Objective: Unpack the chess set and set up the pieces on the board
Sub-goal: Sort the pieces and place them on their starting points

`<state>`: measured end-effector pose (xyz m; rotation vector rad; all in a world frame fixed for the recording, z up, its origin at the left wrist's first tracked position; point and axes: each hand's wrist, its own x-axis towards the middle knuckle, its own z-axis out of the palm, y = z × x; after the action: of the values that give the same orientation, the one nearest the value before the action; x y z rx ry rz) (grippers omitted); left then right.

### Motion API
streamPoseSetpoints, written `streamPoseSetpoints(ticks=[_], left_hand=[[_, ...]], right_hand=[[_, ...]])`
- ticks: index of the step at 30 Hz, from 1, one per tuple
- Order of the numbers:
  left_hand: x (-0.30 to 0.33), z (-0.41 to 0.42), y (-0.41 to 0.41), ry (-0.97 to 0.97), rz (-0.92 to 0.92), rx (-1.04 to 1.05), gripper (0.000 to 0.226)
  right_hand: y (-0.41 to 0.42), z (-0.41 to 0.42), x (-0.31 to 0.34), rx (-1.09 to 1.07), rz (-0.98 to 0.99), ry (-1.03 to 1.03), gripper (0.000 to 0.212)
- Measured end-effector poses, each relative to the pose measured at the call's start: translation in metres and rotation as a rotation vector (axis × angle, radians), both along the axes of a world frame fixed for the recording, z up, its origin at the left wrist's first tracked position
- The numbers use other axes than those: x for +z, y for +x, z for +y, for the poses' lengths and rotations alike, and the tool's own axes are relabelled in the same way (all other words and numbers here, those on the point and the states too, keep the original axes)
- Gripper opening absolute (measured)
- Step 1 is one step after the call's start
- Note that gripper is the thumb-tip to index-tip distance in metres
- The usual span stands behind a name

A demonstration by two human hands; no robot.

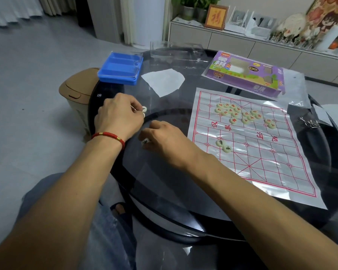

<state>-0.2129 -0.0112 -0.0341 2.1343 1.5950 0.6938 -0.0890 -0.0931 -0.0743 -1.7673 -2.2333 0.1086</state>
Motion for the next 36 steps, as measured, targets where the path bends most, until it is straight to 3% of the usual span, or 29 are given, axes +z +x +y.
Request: streamPoseSetpoints(ticks=[5, 8, 11, 18, 24, 31, 36], left_hand=[[-0.004, -0.007, 0.003, -0.017, 0.045, -0.21, 0.021], [-0.007, -0.015, 0.005, -0.031, 0.094, -0.45, 0.028], [-0.008, -0.022, 0.006, -0.01, 0.107, -0.53, 0.028], [-0.006, -0.017, -0.002, -0.014, 0.108, -0.461, 0.028], [-0.008, 0.004, -0.029, -0.049, 0.176, -0.188, 0.03], [-0.019, 0.012, -0.028, -0.042, 0.257, -0.161, 0.05], [-0.024, 0.011, -0.026, -0.054, 0.294, -0.18, 0.055]], right_hand=[[0.042, -0.022, 0.024, -0.043, -0.021, 0.02, 0.024], [0.101, -0.048, 0.04, -0.225, -0.023, -0.032, 0.024], [0.15, -0.083, 0.04, -0.387, -0.005, -0.079, 0.025], [0.168, -0.101, 0.024, -0.459, 0.006, -0.136, 0.025], [0.147, -0.097, 0.036, -0.525, 0.098, 0.079, 0.021], [0.055, -0.025, 0.018, -0.124, 0.058, -0.031, 0.031], [0.011, 0.031, -0.002, -0.101, -0.075, -0.021, 0.051]])
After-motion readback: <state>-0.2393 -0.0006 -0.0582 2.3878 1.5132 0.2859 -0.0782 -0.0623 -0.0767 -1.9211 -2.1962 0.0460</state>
